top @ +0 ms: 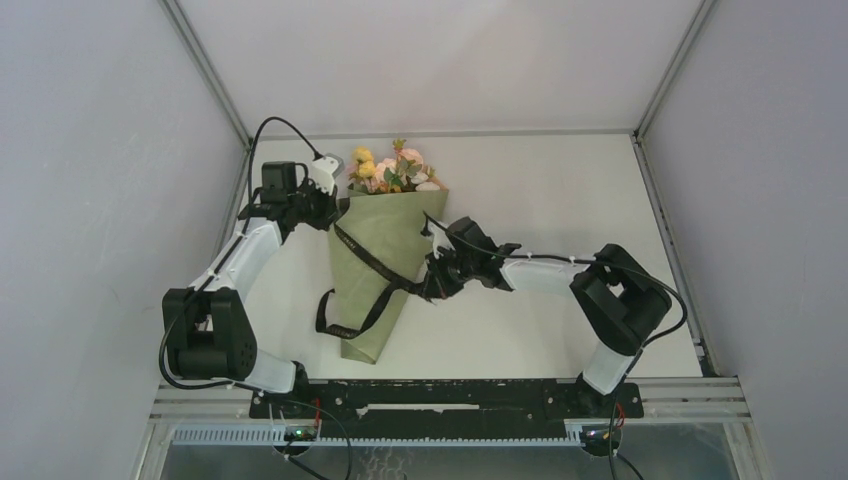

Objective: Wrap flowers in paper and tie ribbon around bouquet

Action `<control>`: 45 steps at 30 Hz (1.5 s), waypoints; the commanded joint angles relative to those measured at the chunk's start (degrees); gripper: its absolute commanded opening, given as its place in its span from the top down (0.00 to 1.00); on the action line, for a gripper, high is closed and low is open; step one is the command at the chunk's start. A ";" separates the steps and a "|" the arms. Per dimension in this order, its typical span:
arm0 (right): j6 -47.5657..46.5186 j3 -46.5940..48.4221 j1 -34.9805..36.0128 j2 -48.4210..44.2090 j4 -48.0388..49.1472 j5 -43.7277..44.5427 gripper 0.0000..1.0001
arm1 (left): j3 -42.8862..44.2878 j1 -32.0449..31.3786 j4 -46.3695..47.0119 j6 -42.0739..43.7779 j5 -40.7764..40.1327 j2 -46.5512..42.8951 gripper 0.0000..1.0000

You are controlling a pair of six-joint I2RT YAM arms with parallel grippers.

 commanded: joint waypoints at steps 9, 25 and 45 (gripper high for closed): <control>6.26 -15.00 -1.77 -10.18 -5.42 -8.32 1.00 | 3.00 7.43 3.91 0.92 -9.21 -1.06 1.00; 13.04 -15.39 -8.92 -15.73 -16.93 4.61 1.00 | 3.06 11.68 4.81 1.38 -13.45 1.40 1.00; 13.46 -15.23 -21.10 -19.05 -21.45 9.59 0.99 | 2.10 16.70 5.72 0.39 -13.58 5.50 1.00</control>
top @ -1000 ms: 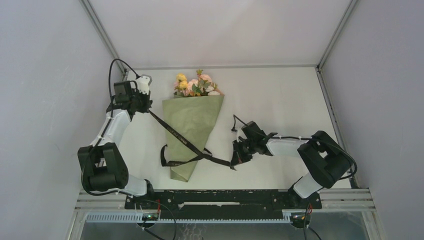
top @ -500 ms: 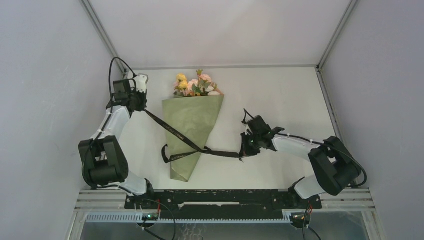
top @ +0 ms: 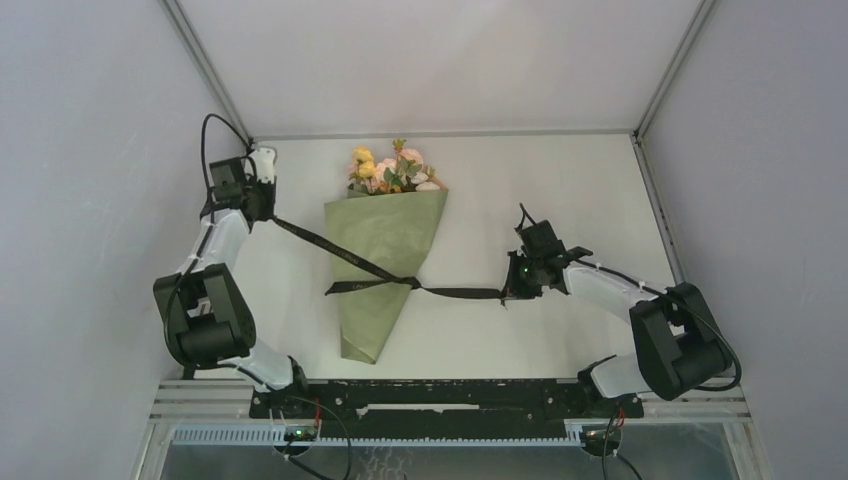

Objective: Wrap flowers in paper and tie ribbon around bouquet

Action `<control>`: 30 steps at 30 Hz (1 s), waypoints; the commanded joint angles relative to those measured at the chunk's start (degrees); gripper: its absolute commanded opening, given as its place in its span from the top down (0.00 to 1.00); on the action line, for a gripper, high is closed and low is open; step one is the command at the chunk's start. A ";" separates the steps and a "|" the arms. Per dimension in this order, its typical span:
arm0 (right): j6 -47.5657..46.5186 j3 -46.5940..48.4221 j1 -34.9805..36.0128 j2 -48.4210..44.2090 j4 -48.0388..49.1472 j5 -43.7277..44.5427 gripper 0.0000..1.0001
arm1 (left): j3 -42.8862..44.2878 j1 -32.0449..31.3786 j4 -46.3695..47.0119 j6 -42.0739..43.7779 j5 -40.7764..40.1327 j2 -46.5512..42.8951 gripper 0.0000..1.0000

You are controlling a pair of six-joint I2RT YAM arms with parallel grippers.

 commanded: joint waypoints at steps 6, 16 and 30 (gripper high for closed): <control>-2.74 11.29 5.70 4.37 -10.83 6.04 0.48 | -5.19 0.13 2.07 -1.83 7.81 -1.84 1.00; -16.64 18.93 22.47 5.20 -0.84 5.62 0.34 | -7.63 0.12 2.27 -1.84 9.71 -3.41 1.00; -22.11 20.35 26.11 20.69 16.52 -0.03 0.37 | -8.50 0.13 2.01 -1.91 10.14 -5.78 1.00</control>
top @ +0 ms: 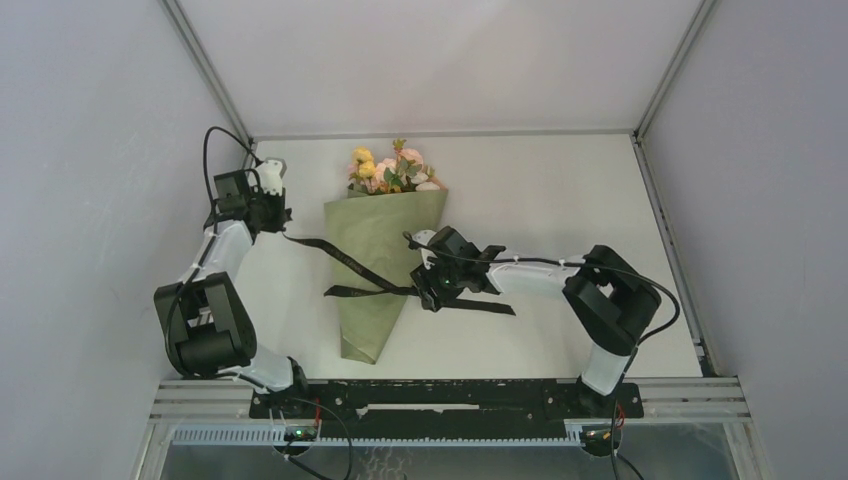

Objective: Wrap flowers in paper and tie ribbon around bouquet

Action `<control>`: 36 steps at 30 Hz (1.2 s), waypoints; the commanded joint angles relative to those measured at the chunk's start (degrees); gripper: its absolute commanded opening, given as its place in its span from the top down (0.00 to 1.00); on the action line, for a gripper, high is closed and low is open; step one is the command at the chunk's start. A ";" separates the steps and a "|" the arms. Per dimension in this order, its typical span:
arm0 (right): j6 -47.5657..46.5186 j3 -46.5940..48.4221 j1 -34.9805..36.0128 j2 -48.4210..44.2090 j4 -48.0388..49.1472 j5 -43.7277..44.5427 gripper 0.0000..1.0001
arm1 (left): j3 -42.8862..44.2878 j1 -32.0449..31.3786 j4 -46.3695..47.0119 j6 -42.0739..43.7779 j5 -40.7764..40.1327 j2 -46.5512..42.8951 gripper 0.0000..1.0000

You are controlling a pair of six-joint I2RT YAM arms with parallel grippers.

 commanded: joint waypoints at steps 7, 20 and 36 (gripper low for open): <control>-1.45 0.58 0.39 4.78 9.37 -1.73 0.46 | -1.49 0.14 0.90 -0.83 1.41 -3.19 1.00; 6.38 -12.35 -7.70 -8.92 13.52 -3.63 1.00 | 1.76 1.51 -3.61 -0.54 -6.21 -7.05 1.00; 43.51 -39.58 -53.45 -12.10 51.15 -22.66 1.00 | -4.68 13.69 -1.77 9.49 -17.65 -4.71 1.00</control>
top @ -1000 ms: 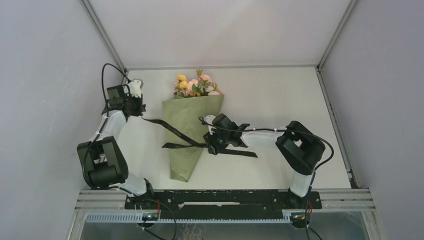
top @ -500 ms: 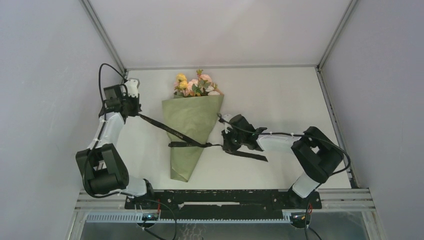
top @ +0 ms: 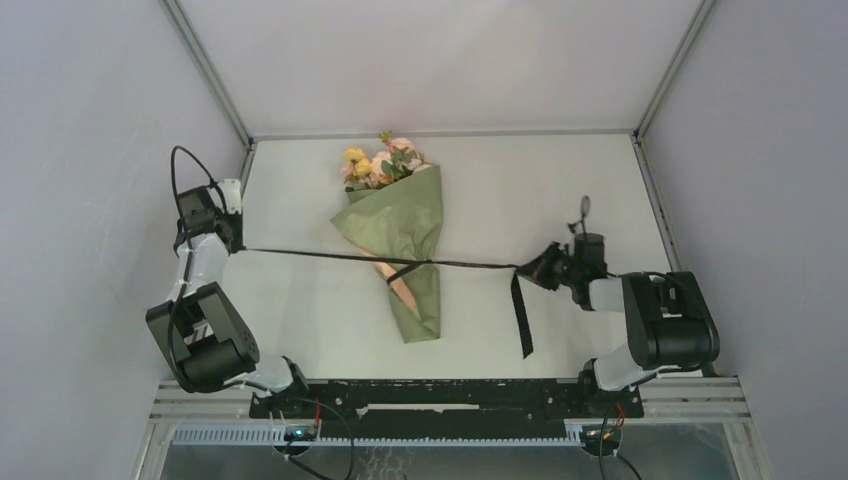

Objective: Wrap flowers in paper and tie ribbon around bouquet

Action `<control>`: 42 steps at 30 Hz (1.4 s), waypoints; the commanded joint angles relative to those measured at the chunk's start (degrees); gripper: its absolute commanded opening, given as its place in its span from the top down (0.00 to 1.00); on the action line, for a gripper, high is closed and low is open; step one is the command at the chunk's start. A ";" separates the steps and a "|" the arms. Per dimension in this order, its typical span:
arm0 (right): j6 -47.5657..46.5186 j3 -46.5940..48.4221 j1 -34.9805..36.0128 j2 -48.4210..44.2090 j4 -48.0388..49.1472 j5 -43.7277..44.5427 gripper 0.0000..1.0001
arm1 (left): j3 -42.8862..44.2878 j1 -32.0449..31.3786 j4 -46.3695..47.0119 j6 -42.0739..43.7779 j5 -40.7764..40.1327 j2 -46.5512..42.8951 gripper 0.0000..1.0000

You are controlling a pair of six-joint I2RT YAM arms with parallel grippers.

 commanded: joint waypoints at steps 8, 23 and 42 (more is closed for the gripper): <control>17.96 -12.12 -18.89 -1.86 20.02 -4.93 1.00 | -6.63 6.54 6.16 10.54 -9.21 0.19 1.00; 4.20 -7.48 -25.24 -24.71 -7.08 2.20 1.00 | -6.89 11.33 11.57 13.97 -13.70 4.89 1.00; -7.77 20.13 20.26 -30.60 -23.80 11.77 1.00 | 1.51 -19.78 -27.20 17.96 18.24 -12.68 0.52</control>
